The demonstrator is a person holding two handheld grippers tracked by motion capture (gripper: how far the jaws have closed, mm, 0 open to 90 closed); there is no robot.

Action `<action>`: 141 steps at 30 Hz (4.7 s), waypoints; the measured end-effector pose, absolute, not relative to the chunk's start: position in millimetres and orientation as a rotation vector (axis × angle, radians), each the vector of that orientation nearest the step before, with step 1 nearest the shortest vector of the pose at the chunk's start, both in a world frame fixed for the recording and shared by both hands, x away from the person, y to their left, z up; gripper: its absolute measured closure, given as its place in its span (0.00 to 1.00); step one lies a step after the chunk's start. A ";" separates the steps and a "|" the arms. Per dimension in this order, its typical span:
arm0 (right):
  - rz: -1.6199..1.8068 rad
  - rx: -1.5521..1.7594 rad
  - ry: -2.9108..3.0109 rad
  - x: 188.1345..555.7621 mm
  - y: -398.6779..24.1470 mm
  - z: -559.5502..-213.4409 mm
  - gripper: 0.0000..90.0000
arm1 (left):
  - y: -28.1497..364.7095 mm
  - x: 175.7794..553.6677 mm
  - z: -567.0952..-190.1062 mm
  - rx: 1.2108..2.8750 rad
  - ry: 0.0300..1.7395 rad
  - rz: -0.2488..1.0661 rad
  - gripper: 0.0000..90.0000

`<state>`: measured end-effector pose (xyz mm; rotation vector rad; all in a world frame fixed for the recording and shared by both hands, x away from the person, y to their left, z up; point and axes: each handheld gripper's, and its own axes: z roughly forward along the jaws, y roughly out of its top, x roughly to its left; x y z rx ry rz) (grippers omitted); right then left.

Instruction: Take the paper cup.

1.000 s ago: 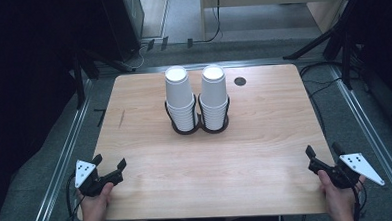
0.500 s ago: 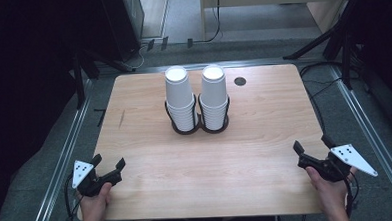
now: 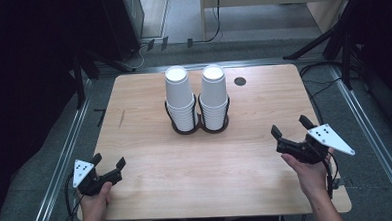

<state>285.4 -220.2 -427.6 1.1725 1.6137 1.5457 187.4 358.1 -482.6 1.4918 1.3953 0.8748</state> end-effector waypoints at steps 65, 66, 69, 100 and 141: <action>1.583 1.076 1.692 397.0 -34.2 -368.8 0.26 | 355.7 185.4 -484.3 1.516 1.363 0.850 0.08; 1.572 1.071 1.688 396.9 -33.7 -369.1 0.26 | 355.8 185.4 -484.3 1.515 1.363 0.849 0.08; 1.567 1.069 1.697 396.7 -33.9 -367.6 0.27 | 355.9 185.5 -484.3 1.513 1.363 0.847 0.08; 1.717 0.933 1.522 394.6 -41.9 -315.1 0.28 | 355.5 185.7 -484.4 1.516 1.362 0.848 0.08; 1.866 0.681 1.556 351.1 -82.4 -291.2 0.27 | 351.2 182.2 -479.3 1.543 1.262 0.840 0.08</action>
